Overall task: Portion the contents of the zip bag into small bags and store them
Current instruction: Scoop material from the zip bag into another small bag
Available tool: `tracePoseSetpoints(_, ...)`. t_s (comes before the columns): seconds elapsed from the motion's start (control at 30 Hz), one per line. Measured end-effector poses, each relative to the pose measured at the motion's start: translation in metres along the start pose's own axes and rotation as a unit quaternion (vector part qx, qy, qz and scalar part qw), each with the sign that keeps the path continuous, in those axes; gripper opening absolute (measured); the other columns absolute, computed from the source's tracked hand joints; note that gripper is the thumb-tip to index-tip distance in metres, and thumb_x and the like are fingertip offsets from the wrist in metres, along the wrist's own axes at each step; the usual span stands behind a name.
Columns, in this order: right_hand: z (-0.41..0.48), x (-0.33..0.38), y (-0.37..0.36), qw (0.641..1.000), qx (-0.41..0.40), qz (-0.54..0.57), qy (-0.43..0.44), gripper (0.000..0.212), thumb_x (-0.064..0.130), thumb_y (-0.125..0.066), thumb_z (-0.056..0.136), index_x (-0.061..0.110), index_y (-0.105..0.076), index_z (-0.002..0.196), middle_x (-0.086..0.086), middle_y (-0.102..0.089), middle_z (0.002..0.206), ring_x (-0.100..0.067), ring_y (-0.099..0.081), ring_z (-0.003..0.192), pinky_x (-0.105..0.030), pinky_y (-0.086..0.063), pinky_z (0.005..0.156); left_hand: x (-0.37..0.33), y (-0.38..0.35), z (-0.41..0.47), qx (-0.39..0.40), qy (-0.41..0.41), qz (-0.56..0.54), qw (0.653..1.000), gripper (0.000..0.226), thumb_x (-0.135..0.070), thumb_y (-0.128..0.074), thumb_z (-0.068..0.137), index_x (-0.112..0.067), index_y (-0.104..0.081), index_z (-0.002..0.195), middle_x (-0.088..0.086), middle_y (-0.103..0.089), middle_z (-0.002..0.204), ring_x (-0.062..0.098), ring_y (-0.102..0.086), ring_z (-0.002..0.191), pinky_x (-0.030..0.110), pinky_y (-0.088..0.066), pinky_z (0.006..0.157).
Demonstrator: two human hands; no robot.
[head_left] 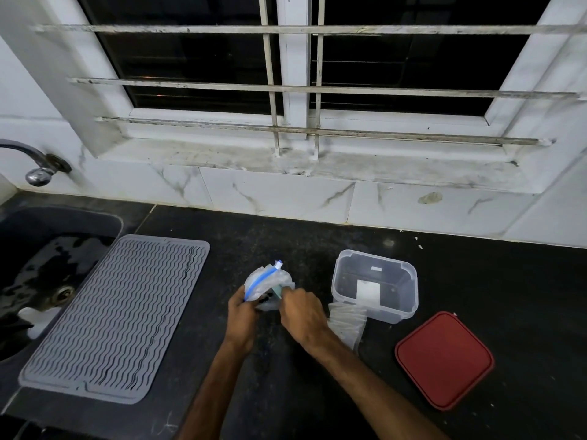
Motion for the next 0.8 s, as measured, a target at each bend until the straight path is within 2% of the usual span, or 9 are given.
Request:
tracePoseSetpoints(0.2, 0.0, -0.002, -0.012, 0.998, -0.007, 0.05, -0.028, 0.026, 0.021, -0.053, 0.098, 0.009, -0.062, 0.119, -0.011, -0.066, 0.118, -0.028, -0.064, 0.109, -0.037, -0.05, 0.092, -0.006, -0.004, 0.001, 0.011, -0.032, 0.007, 0.999, 0.036, 0.0, -0.048, 0.092, -0.003, -0.063, 0.124, 0.017, -0.068, 0.12, 0.035, -0.063, 0.115, 0.048, -0.049, 0.1)
tracePoseSetpoints(0.3, 0.001, -0.002, -0.014, 0.995, -0.025, 0.09, -0.035, 0.024, 0.026, -0.053, 0.098, 0.012, -0.065, 0.112, -0.009, -0.069, 0.111, -0.025, -0.066, 0.102, -0.035, -0.052, 0.087, -0.009, -0.002, 0.005, -0.004, -0.039, 0.036, 0.999, 0.041, 0.009, -0.048, 0.086, -0.003, -0.063, 0.123, 0.016, -0.07, 0.117, 0.034, -0.065, 0.111, 0.046, -0.052, 0.096)
tracePoseSetpoints(0.37, 0.001, -0.002, -0.014, 0.992, -0.029, 0.117, -0.044, 0.023, 0.03, -0.055, 0.097, 0.014, -0.067, 0.107, -0.007, -0.07, 0.106, -0.022, -0.067, 0.097, -0.033, -0.054, 0.085, -0.014, -0.001, 0.005, -0.015, -0.032, 0.067, 0.997, 0.038, 0.01, -0.049, 0.087, -0.003, -0.065, 0.118, 0.015, -0.072, 0.11, 0.031, -0.068, 0.103, 0.042, -0.056, 0.088)
tracePoseSetpoints(0.47, 0.003, -0.001, -0.015, 0.988, -0.03, 0.144, -0.054, 0.024, 0.032, -0.056, 0.095, 0.013, -0.069, 0.101, -0.006, -0.072, 0.1, -0.021, -0.068, 0.092, -0.034, -0.056, 0.083, -0.02, -0.002, 0.008, -0.032, -0.031, 0.117, 0.992, 0.029, 0.007, -0.054, 0.086, -0.004, -0.066, 0.109, 0.016, -0.073, 0.099, 0.022, -0.071, 0.086, 0.028, -0.058, 0.068)
tracePoseSetpoints(0.6, 0.005, -0.004, -0.017, 0.98, -0.023, 0.182, -0.076, 0.02, 0.028, -0.06, 0.094, 0.012, -0.071, 0.097, -0.004, -0.072, 0.095, -0.017, -0.067, 0.087, -0.026, -0.053, 0.074, -0.019, 0.004, 0.013, -0.062, -0.017, 0.175, 0.983, 0.028, -0.005, -0.062, 0.086, -0.007, -0.063, 0.113, 0.01, -0.072, 0.102, 0.023, -0.07, 0.093, 0.031, -0.057, 0.072)
tracePoseSetpoints(0.7, 0.006, -0.004, -0.019, 0.975, -0.022, 0.202, -0.087, 0.018, 0.027, -0.062, 0.093, 0.012, -0.071, 0.096, -0.004, -0.073, 0.094, -0.017, -0.068, 0.087, -0.029, -0.056, 0.079, -0.019, 0.005, 0.012, -0.085, 0.004, 0.202, 0.976, 0.029, -0.014, -0.064, 0.087, -0.008, -0.059, 0.115, 0.01, -0.069, 0.104, 0.022, -0.068, 0.094, 0.035, -0.056, 0.076)
tracePoseSetpoints(0.8, 0.008, -0.005, -0.021, 0.972, -0.018, 0.211, -0.096, 0.02, 0.029, -0.063, 0.091, 0.012, -0.072, 0.096, -0.005, -0.073, 0.094, -0.019, -0.069, 0.087, -0.034, -0.058, 0.081, -0.02, 0.005, 0.01, -0.073, 0.005, 0.197, 0.978, 0.027, -0.01, -0.063, 0.088, -0.008, -0.057, 0.114, 0.01, -0.068, 0.103, 0.022, -0.068, 0.094, 0.033, -0.057, 0.074)
Point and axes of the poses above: each hand's wrist, its own z-axis towards the middle knuckle, its own y-axis out of the back of the hand, x = y × z, the point moved 1 cm from there along z, towards the middle knuckle
